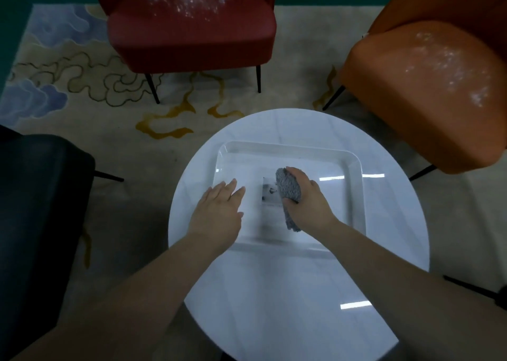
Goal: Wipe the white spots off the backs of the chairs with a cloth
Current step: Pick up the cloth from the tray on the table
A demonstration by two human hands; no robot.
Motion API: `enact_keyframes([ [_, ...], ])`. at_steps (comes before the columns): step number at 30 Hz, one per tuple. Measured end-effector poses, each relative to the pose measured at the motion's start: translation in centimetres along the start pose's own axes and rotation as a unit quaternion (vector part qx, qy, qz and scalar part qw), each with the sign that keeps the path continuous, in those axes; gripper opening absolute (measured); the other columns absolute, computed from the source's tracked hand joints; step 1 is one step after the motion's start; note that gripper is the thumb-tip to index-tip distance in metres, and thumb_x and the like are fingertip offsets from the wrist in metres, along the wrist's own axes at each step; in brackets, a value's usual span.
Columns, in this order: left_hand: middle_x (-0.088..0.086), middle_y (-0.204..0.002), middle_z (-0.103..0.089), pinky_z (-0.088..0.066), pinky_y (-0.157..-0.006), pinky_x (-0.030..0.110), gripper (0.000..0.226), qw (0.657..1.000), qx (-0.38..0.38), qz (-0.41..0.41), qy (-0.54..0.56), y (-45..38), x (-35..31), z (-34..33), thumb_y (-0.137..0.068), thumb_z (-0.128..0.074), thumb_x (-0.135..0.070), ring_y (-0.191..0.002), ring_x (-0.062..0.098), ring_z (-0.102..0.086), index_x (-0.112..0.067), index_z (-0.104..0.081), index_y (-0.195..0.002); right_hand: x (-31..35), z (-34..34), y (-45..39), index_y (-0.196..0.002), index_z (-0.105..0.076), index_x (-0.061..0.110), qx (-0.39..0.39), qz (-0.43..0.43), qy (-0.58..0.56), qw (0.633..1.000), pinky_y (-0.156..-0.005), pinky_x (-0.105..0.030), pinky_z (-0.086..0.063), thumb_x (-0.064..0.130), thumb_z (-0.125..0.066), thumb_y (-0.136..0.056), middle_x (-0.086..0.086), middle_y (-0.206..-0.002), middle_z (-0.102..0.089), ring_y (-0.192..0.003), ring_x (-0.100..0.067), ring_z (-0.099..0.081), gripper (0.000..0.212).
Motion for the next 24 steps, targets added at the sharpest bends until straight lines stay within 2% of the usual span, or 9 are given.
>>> enact_keyframes([
  [3,-0.003,-0.16,-0.015,-0.006,-0.119,0.034,0.056,1.0,-0.002,-0.001,0.016,3.0,0.7,1.8,-0.101,-0.035,-0.037,-0.146,0.017,-0.013,-0.026,-0.016,-0.152,2.0,0.8,2.6,-0.127,-0.042,0.046,0.008,0.002,-0.014,1.0,-0.038,-0.03,-0.049,0.008,-0.051,-0.088,-0.003,-0.104,-0.039,-0.054,-0.036,-0.062,0.054],
  [6,-0.003,-0.158,-0.022,-0.011,-0.119,0.033,0.054,0.999,-0.008,0.016,0.03,6.3,1.5,2.9,-0.101,-0.036,-0.036,-0.144,0.016,-0.02,-0.025,-0.019,-0.151,4.0,1.1,4.8,-0.117,-0.047,0.046,0.006,0.038,0.021,0.999,-0.04,-0.026,-0.049,0.021,-0.06,-0.086,-0.001,-0.104,-0.043,-0.05,-0.027,-0.062,0.042],
  [9,-0.005,-0.155,-0.03,-0.016,-0.116,0.032,0.053,0.996,-0.021,0.067,0.06,9.6,2.3,3.6,-0.1,-0.037,-0.037,-0.142,0.016,-0.027,-0.026,-0.023,-0.15,5.5,1.0,6.1,-0.113,-0.049,0.047,0.005,0.072,0.058,0.996,-0.045,-0.014,-0.042,0.041,-0.062,-0.087,0.001,-0.104,-0.048,-0.067,-0.014,-0.061,0.03],
  [11,-0.004,-0.153,-0.034,-0.022,-0.115,0.033,0.054,0.991,-0.025,0.103,0.079,12.1,2.5,3.5,-0.099,-0.039,-0.036,-0.139,0.017,-0.031,-0.025,-0.024,-0.15,6.3,0.8,6.7,-0.115,-0.05,0.046,0.015,0.088,0.076,0.993,-0.052,-0.017,-0.041,0.042,-0.059,-0.089,-0.001,-0.106,-0.051,-0.078,-0.012,-0.058,0.028],
  [14,-0.001,-0.151,-0.036,-0.028,-0.113,0.036,0.056,0.981,-0.002,0.164,0.102,16.7,2.7,2.0,-0.1,-0.039,-0.036,-0.137,0.021,-0.034,-0.024,-0.021,-0.151,7.0,-0.2,7.9,-0.119,-0.05,0.042,0.056,0.124,0.092,0.987,-0.059,-0.021,-0.042,0.039,-0.057,-0.091,-0.002,-0.113,-0.052,-0.085,-0.013,-0.057,0.029],
  [16,0.0,-0.15,-0.038,-0.03,-0.112,0.037,0.056,0.97,-0.006,0.21,0.123,20.0,2.4,1.0,-0.1,-0.037,-0.038,-0.135,0.023,-0.036,-0.024,-0.021,-0.151,7.6,-1.1,9.1,-0.123,-0.049,0.042,0.089,0.158,0.112,0.977,-0.051,-0.014,-0.04,0.037,-0.057,-0.092,-0.002,-0.116,-0.049,-0.08,-0.012,-0.056,0.032],
  [18,0.0,-0.147,-0.042,-0.034,-0.109,0.037,0.054,0.954,-0.029,0.257,0.15,23.4,1.8,0.3,-0.1,-0.037,-0.039,-0.131,0.022,-0.04,-0.025,-0.024,-0.15,8.4,-2.3,10.7,-0.127,-0.046,0.043,0.126,0.196,0.127,0.964,-0.051,-0.01,-0.038,0.036,-0.056,-0.093,-0.004,-0.115,-0.045,-0.076,-0.011,-0.054,0.036],
  [21,0.0,-0.146,-0.042,-0.036,-0.106,0.035,0.056,0.921,-0.046,0.341,0.183,28.8,0.6,-1.2,-0.099,-0.039,-0.042,-0.131,0.021,-0.038,-0.026,-0.022,-0.15,9.7,-4.4,13.4,-0.135,-0.038,0.044,0.185,0.245,0.153,0.939,-0.059,-0.009,-0.035,0.037,-0.053,-0.096,-0.004,-0.115,-0.042,-0.084,-0.017,-0.05,0.043],
  [24,-0.001,-0.147,-0.039,-0.036,-0.106,0.034,0.057,0.88,-0.049,0.416,0.222,34.4,-1.0,-2.7,-0.099,-0.037,-0.043,-0.133,0.021,-0.035,-0.027,-0.019,-0.151,10.9,-7.2,16.6,-0.139,-0.035,0.042,0.241,0.292,0.197,0.904,-0.049,-0.01,-0.036,0.036,-0.05,-0.097,-0.004,-0.116,-0.041,-0.085,-0.019,-0.048,0.045],
])
Point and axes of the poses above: each hand's wrist, its own y-axis away from the middle knuckle, its own z-axis out of the back of the hand, x = y × z, the point moved 6 cm from there along -y, towards the middle knuckle
